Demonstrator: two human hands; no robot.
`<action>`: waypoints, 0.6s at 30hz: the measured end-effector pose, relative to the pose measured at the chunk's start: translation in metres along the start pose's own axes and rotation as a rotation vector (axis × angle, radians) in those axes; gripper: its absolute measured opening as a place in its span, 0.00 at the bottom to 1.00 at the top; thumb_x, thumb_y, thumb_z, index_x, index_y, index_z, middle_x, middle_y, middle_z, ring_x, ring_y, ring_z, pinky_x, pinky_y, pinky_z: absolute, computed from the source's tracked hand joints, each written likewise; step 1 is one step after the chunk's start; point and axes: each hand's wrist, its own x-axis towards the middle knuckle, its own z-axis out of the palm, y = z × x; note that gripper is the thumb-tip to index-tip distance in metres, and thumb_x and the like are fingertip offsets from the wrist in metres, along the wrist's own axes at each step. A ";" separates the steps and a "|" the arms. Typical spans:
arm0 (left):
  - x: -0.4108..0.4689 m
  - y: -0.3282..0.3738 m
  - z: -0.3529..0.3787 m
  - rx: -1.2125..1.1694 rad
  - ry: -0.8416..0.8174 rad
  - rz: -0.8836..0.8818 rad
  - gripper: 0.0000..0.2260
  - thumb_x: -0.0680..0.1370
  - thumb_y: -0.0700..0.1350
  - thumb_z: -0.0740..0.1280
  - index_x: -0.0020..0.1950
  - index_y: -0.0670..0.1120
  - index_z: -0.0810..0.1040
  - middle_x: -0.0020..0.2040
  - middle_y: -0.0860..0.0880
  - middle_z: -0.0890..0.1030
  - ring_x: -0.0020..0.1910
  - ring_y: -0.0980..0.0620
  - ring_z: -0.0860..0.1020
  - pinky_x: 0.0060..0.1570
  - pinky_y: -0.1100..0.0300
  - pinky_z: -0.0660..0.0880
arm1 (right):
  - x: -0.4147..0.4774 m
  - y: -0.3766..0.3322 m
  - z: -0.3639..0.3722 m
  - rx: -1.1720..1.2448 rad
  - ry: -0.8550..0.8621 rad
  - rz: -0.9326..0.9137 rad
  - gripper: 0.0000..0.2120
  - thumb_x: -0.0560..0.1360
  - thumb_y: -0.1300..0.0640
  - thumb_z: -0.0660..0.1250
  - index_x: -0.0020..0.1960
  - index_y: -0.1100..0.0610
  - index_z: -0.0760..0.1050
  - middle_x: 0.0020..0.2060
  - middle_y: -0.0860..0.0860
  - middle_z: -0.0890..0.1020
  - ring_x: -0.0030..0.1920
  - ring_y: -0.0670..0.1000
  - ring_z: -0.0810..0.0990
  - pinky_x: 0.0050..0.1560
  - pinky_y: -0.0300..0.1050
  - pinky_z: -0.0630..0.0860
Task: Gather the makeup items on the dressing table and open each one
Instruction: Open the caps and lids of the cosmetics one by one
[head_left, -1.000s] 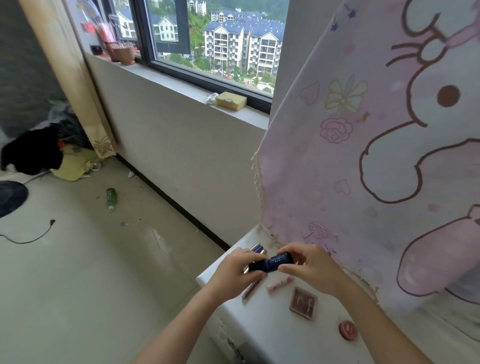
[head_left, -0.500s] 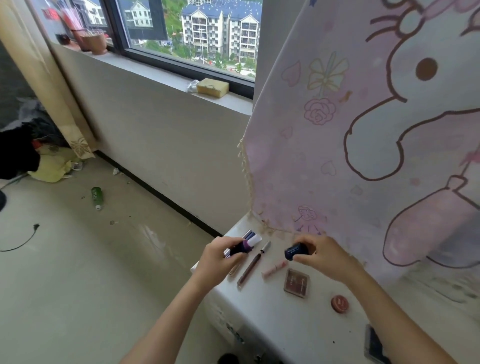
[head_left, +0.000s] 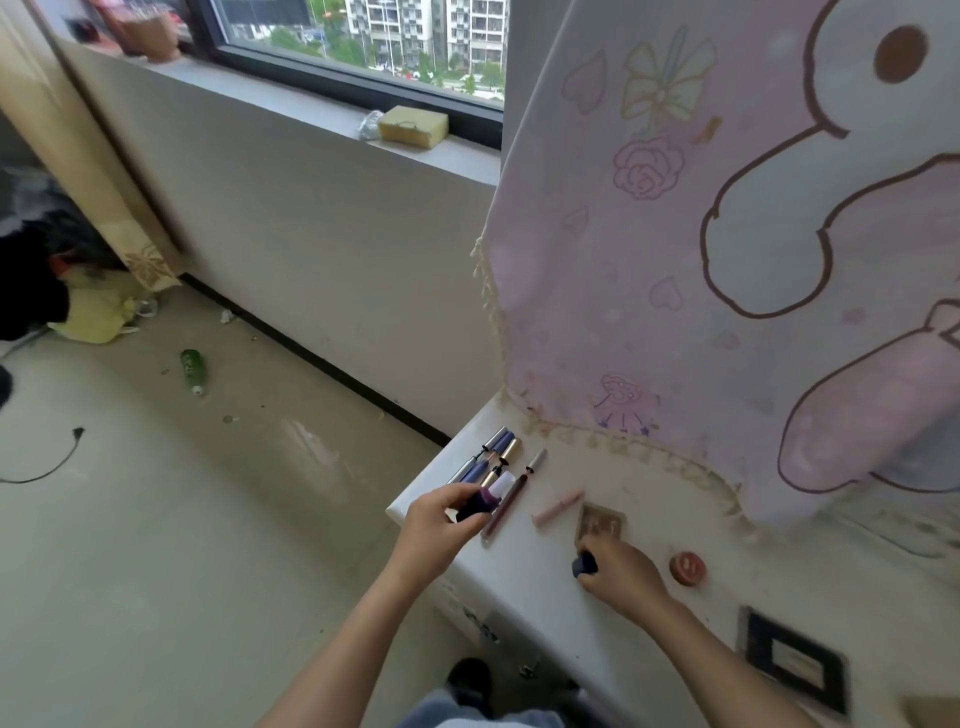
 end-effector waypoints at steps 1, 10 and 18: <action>0.000 0.000 0.000 0.002 -0.003 -0.006 0.14 0.70 0.34 0.69 0.38 0.55 0.79 0.36 0.58 0.79 0.34 0.67 0.73 0.32 0.73 0.67 | 0.000 0.001 0.002 -0.021 -0.009 0.006 0.03 0.73 0.56 0.60 0.42 0.53 0.65 0.44 0.51 0.73 0.43 0.51 0.72 0.38 0.43 0.65; 0.007 0.014 0.003 -0.090 -0.118 -0.013 0.11 0.72 0.32 0.68 0.46 0.48 0.80 0.37 0.56 0.77 0.24 0.68 0.71 0.30 0.76 0.66 | -0.014 -0.043 -0.062 0.335 0.077 -0.073 0.25 0.72 0.51 0.68 0.67 0.52 0.67 0.52 0.50 0.74 0.48 0.45 0.74 0.47 0.34 0.71; 0.012 0.017 0.008 -0.088 -0.185 0.067 0.20 0.70 0.33 0.71 0.39 0.62 0.80 0.35 0.56 0.81 0.32 0.63 0.73 0.39 0.63 0.71 | -0.031 -0.087 -0.112 0.487 0.071 -0.323 0.02 0.71 0.56 0.70 0.44 0.53 0.79 0.32 0.46 0.76 0.29 0.38 0.72 0.34 0.30 0.69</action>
